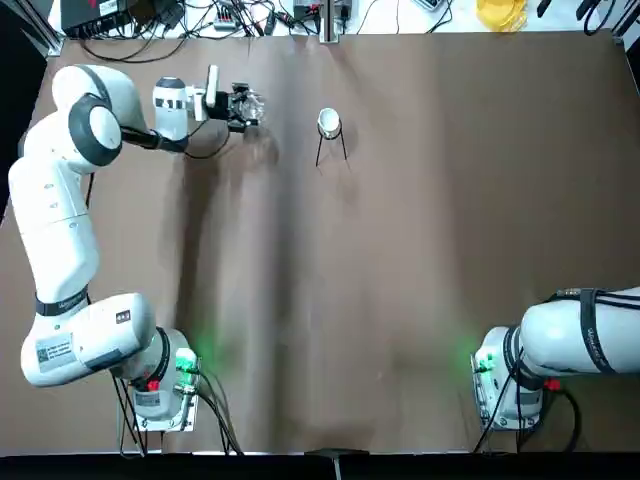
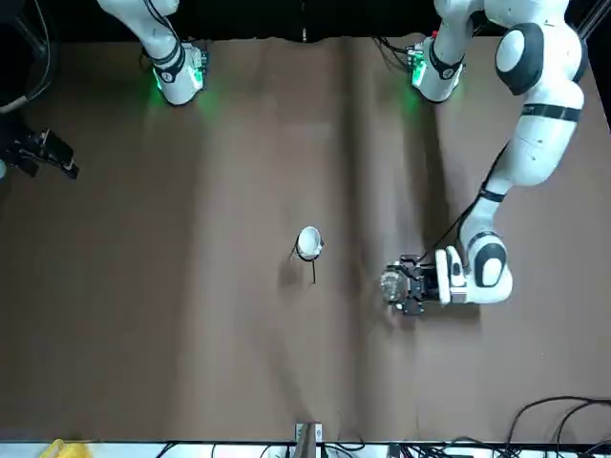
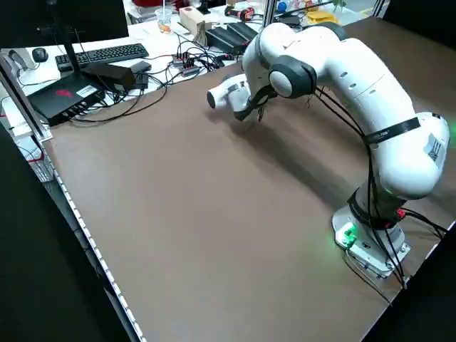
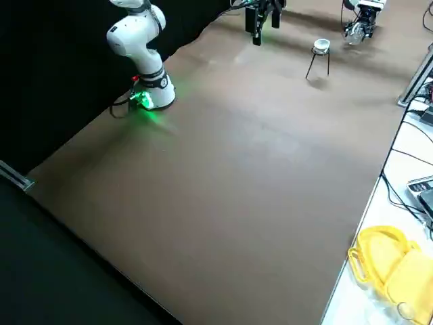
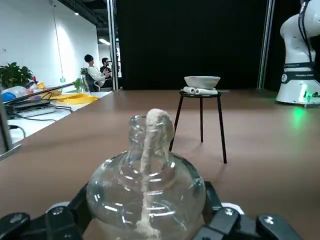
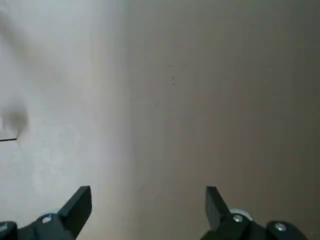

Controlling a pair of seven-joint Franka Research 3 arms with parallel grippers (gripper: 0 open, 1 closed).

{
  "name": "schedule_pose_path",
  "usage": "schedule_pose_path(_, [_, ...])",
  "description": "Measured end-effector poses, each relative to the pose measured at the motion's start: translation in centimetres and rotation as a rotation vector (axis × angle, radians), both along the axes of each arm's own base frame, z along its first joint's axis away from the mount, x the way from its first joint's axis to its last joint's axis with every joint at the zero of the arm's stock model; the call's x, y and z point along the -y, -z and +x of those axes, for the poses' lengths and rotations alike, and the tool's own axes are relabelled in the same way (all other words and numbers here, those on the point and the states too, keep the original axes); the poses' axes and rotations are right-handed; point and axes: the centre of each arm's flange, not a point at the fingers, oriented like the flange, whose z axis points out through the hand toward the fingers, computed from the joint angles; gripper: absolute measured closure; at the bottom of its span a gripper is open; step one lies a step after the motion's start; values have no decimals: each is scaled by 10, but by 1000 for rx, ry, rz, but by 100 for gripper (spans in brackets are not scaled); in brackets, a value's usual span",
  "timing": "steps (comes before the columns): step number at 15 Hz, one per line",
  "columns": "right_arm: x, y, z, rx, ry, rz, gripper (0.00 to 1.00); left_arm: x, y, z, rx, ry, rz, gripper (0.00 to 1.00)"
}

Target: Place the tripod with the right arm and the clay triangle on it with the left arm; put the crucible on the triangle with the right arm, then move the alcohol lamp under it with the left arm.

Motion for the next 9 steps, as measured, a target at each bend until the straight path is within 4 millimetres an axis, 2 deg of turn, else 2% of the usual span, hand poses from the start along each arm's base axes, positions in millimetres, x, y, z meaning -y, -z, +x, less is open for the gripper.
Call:
schedule_pose_path(1, [2,-1,-1,1,3,0,0,17,0,-1,-4,2,-3,13])
schedule_pose_path(2, [4,-1,-2,-3,6,0,0,50,0,-4,-13,-2,-9,13])
schedule_pose_path(4, [4,3,-4,-11,8,0,0,81,1,-8,-9,-11,-15,13])
schedule_pose_path(6, [3,6,-5,-18,6,0,0,106,2,-13,11,-26,-28,13])
schedule_pose_path(9, [5,7,-5,-20,8,0,0,127,5,-18,15,-50,-38,13])
